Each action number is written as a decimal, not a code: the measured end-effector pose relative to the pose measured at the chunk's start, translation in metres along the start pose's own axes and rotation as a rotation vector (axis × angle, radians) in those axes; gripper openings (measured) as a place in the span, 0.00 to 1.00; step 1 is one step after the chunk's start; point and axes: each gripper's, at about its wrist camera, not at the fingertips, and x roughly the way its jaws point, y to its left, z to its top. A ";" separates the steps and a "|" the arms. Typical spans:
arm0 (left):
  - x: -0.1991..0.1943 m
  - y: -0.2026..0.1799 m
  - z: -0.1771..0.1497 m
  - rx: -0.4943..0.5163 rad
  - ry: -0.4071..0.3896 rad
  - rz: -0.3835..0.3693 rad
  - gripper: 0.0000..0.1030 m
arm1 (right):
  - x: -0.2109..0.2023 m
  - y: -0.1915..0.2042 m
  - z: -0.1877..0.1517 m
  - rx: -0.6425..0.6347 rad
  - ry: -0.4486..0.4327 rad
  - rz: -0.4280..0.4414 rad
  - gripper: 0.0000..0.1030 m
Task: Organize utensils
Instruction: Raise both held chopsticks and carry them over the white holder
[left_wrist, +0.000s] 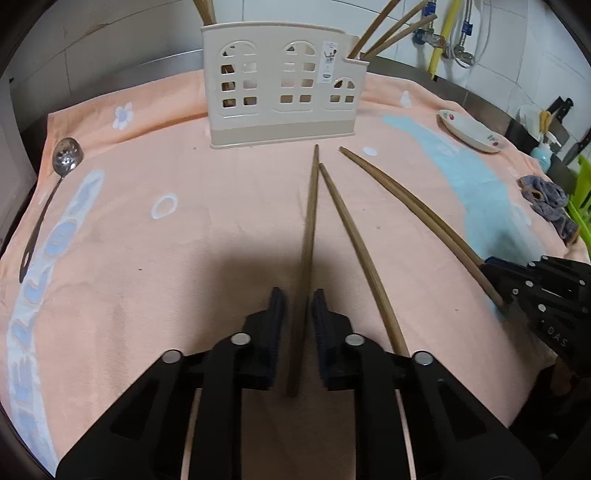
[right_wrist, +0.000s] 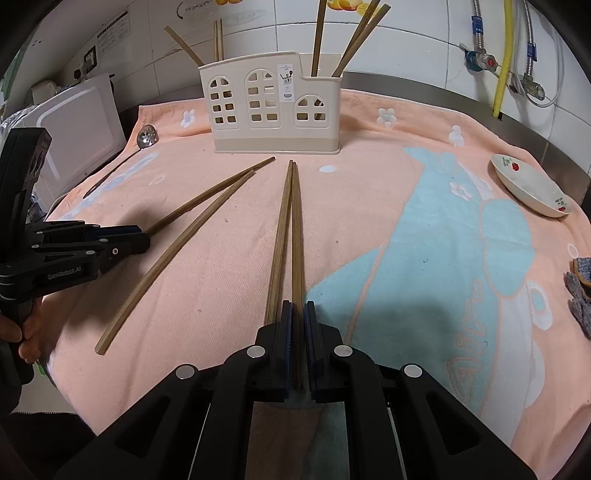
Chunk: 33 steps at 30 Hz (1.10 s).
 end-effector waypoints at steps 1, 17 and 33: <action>-0.001 0.001 0.001 -0.013 0.002 -0.001 0.10 | 0.000 0.000 0.000 -0.002 0.001 0.000 0.06; -0.051 0.013 0.042 -0.008 -0.119 -0.079 0.06 | -0.063 -0.001 0.059 -0.060 -0.205 -0.012 0.06; -0.091 0.017 0.128 0.042 -0.256 -0.118 0.05 | -0.093 -0.014 0.175 -0.106 -0.319 0.040 0.06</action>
